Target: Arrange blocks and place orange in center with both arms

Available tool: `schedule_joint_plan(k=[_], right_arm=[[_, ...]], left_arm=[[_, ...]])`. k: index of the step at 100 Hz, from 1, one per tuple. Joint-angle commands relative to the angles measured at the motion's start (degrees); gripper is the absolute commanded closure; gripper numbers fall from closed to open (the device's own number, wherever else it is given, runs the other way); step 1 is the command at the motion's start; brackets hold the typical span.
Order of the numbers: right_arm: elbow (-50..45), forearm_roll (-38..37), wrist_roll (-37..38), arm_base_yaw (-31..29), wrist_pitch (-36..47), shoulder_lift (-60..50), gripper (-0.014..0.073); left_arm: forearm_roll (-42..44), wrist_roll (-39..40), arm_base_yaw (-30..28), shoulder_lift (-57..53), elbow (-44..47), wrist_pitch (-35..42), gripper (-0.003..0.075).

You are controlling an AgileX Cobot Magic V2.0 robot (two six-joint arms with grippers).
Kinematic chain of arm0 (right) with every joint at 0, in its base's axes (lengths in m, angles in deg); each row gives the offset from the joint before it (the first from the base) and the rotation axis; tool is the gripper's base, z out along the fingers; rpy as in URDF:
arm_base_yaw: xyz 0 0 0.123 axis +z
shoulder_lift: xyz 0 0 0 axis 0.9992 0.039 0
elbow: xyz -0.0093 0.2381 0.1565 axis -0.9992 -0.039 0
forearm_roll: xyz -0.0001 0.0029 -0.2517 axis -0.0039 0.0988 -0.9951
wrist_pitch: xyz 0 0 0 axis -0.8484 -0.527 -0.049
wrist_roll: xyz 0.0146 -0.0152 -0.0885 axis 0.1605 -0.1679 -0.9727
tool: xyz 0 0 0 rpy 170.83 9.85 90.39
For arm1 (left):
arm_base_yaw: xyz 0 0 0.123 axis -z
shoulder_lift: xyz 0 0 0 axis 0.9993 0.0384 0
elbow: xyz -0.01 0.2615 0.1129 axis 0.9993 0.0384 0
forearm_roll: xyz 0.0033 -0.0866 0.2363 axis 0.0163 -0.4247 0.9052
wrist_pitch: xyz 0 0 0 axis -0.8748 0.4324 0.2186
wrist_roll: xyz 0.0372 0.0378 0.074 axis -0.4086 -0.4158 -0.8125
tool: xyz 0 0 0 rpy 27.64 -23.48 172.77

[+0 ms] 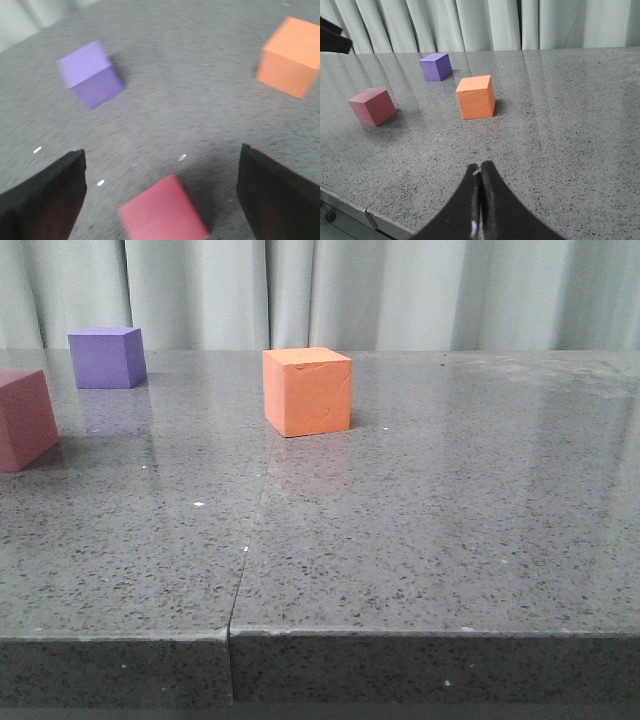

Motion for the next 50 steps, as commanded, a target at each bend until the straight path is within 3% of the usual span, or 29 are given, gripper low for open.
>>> schedule_joint_plan(k=[1,50], right_arm=[[1.32,0.16,-0.11,-0.32,4.53,0.53,0.063],[1.32,0.16,-0.11,-0.32,4.53,0.53,0.063]], left_arm=[[-2.09,-2.44,3.43,2.98,-6.31,-1.18,0.0149],[-12.99,-11.21,15.5,24.98,-29.1,-8.73,0.0153]])
